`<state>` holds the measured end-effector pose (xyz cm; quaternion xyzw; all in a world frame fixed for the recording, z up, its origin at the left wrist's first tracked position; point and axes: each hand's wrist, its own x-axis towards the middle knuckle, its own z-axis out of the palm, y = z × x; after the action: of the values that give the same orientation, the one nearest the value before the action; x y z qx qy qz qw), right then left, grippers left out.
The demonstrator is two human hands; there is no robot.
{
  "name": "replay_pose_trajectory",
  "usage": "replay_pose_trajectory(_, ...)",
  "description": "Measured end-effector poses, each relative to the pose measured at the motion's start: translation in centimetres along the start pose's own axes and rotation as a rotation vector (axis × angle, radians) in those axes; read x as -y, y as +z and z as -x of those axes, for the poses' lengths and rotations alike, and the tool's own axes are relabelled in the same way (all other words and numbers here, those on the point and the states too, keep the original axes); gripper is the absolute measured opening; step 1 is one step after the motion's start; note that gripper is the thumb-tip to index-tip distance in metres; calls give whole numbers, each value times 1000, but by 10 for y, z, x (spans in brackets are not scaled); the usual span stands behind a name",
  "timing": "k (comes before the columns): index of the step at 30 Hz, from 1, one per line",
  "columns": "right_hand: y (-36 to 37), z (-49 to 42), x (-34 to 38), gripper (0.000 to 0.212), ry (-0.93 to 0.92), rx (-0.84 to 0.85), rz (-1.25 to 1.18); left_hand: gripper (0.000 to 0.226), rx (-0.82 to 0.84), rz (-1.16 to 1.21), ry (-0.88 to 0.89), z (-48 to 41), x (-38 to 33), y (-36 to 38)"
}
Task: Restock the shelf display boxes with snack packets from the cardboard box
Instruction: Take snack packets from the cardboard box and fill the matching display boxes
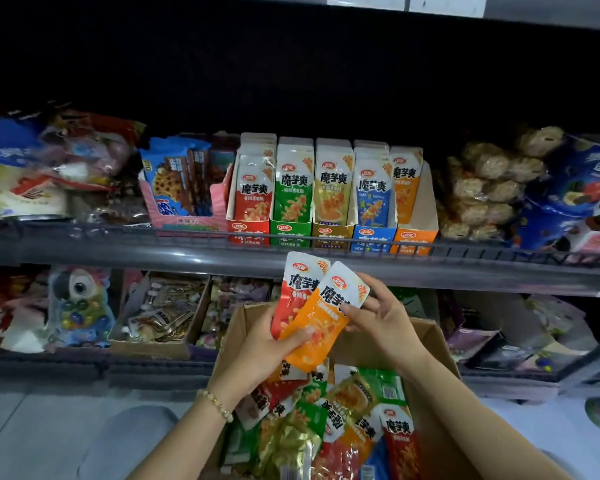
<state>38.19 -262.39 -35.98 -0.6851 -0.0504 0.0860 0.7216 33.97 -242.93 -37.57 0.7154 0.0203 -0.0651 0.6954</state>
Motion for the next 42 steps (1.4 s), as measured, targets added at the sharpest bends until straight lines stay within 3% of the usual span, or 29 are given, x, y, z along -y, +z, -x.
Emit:
replay_pose_trajectory(5, 13, -16, 28, 53, -42, 31, 28, 59, -53, -21, 67, -5, -20, -13)
replay_pose_trajectory(11, 21, -41, 55, 48, 9, 164, 49, 35, -52, 70, 153, -13, -47, -31)
replay_pose_trajectory(18, -20, -63, 103, 53, -172, -40, 136, 28, -88, -20, 210, -44, -77, -29)
replay_pose_trajectory(22, -75, -74, 141, 50, -277, -209, 218, 11, -96, -73, 249, -75, -98, -11)
replay_pose_trajectory(29, -140, -98, 185, 52, -419, -423, 385, 18, -83, -123, 230, -120, -114, 28)
replay_pose_trajectory(34, -145, -158, 181, 45, -406, -458, 410, 32, -115, -154, 227, -141, -116, 41)
replay_pose_trajectory(37, -138, -192, 167, 42, -319, -446, 662, 42, -132, -161, 228, -149, -114, 43)
replay_pose_trajectory(42, -134, -214, 143, 45, -361, -305, 937, 31, -152, -166, 202, -159, -107, 41)
